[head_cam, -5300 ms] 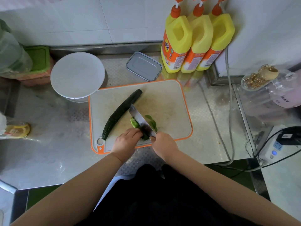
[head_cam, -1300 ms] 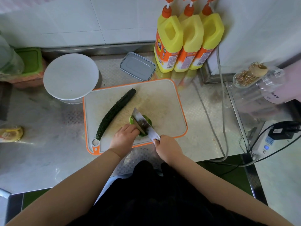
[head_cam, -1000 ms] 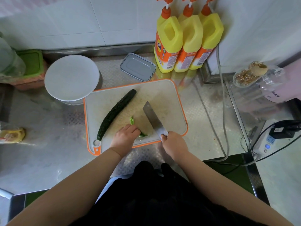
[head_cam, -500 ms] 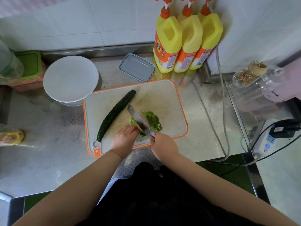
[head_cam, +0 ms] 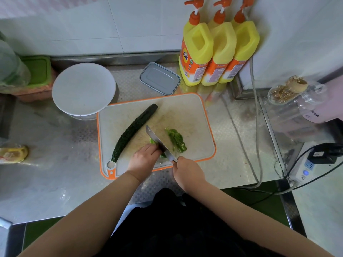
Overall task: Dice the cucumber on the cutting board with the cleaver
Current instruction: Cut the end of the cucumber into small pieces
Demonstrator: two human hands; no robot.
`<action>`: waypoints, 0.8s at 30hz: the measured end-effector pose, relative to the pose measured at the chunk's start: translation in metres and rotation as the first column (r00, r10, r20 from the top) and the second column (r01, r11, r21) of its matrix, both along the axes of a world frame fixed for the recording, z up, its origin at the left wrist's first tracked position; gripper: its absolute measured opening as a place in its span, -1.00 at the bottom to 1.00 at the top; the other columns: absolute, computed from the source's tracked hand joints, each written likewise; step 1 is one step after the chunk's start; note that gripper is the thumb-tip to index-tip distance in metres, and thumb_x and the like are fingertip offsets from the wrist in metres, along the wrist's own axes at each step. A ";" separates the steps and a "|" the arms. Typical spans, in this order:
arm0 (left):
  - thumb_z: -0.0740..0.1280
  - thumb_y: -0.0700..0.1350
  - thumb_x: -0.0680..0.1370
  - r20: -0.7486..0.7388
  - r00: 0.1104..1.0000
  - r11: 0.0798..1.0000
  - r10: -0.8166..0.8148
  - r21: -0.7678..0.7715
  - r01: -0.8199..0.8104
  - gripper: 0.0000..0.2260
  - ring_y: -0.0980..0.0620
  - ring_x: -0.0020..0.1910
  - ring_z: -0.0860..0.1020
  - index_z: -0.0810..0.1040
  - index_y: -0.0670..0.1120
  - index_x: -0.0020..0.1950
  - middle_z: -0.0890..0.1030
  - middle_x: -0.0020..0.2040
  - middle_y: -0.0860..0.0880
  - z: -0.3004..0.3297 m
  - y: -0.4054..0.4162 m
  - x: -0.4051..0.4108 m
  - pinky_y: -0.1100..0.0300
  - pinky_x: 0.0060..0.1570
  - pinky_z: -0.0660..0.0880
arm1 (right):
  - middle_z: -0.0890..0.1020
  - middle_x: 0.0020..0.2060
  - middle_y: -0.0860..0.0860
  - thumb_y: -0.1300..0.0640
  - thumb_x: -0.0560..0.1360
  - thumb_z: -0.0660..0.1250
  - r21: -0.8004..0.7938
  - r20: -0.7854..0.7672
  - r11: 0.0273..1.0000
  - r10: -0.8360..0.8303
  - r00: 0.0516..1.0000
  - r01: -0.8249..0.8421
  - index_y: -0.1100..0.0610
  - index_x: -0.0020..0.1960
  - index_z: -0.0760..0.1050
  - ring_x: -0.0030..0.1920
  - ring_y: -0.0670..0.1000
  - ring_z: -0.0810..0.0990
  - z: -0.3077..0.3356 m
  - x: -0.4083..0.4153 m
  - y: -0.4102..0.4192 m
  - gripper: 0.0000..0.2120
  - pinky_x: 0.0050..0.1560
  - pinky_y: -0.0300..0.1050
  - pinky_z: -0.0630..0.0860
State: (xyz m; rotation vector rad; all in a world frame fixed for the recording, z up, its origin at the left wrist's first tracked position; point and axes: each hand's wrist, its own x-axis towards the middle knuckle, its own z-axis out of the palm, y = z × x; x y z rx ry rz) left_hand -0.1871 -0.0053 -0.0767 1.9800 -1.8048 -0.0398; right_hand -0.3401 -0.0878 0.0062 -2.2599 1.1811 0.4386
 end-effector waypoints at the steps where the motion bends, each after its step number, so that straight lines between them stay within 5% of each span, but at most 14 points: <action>1: 0.42 -0.38 0.36 -0.011 1.000 1.000 0.000 0.005 0.000 -0.76 -0.08 -0.12 0.58 0.66 -0.16 -0.03 0.63 -0.06 -0.10 0.001 0.000 0.000 0.12 -0.18 0.58 | 0.62 -0.02 0.17 -0.01 0.64 0.05 0.001 0.000 1.000 0.000 1.000 0.000 0.22 0.12 0.43 0.01 0.18 0.59 0.000 0.000 0.000 -0.68 -0.09 -0.03 0.46; 24: 0.42 -0.35 0.40 -0.034 0.994 0.995 -0.103 -0.007 0.103 -0.79 -0.05 -0.12 0.57 0.67 -0.14 -0.03 0.63 -0.08 -0.08 0.001 -0.017 -0.003 0.13 -0.16 0.57 | 0.60 0.06 0.16 0.12 0.63 0.09 -0.058 -0.065 0.998 -0.029 0.997 0.025 0.20 0.15 0.40 0.09 0.15 0.58 -0.001 0.003 -0.002 -0.80 0.02 -0.04 0.46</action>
